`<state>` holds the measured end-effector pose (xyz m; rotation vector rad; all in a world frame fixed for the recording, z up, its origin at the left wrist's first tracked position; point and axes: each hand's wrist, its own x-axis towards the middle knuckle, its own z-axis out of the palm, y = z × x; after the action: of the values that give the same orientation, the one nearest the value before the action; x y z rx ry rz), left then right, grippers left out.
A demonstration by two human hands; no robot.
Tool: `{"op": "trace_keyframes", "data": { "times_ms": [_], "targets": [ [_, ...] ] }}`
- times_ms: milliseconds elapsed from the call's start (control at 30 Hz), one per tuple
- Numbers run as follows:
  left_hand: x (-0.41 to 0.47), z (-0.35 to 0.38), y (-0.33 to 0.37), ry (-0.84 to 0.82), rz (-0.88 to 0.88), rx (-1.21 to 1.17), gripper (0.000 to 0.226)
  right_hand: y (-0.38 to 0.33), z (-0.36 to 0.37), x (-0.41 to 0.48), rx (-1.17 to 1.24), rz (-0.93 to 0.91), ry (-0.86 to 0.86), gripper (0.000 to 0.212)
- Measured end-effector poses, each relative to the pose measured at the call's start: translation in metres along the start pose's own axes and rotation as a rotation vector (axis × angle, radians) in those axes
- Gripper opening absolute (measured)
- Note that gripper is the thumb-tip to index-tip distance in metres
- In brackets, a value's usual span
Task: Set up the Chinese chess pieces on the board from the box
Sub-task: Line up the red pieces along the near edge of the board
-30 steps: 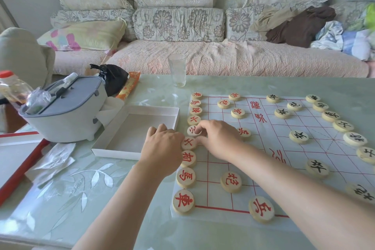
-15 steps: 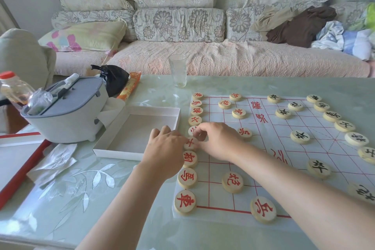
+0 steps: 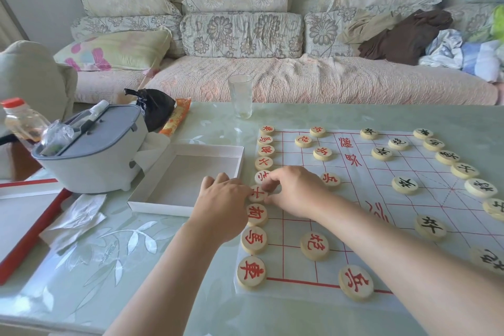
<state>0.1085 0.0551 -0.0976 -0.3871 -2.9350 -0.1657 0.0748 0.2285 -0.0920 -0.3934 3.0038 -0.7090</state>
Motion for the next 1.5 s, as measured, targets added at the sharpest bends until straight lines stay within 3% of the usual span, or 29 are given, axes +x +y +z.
{"op": "trace_keyframes", "data": {
  "times_ms": [133, 333, 633, 900, 1167, 1333, 1500],
  "targets": [
    [-0.001, -0.001, 0.000, -0.013, -0.012, -0.014, 0.031, 0.001, -0.001, -0.001, 0.041, -0.002, -0.002, 0.021],
    [0.011, -0.009, -0.005, 0.034, -0.070, -0.084, 0.045, 0.013, -0.021, 0.020, 0.069, 0.007, 0.138, 0.016],
    [0.032, 0.004, 0.009, 0.002, 0.016, -0.082, 0.038, 0.021, -0.012, 0.046, -0.098, -0.122, -0.072, 0.042],
    [0.044, 0.013, 0.005, -0.029, 0.006, -0.084, 0.038, 0.026, -0.012, 0.055, -0.104, -0.143, -0.056, 0.030],
    [0.040, 0.010, 0.000, 0.013, -0.044, -0.027, 0.040, 0.022, -0.009, 0.058, -0.192, -0.265, -0.170, 0.052],
    [0.037, 0.013, -0.001, -0.079, -0.085, -0.064, 0.042, 0.022, -0.009, 0.062, -0.227, -0.280, -0.115, 0.039],
    [0.038, 0.010, 0.001, -0.109, -0.116, -0.099, 0.041, 0.021, -0.008, 0.062, -0.179, -0.278, -0.140, 0.045]
  ]
}}
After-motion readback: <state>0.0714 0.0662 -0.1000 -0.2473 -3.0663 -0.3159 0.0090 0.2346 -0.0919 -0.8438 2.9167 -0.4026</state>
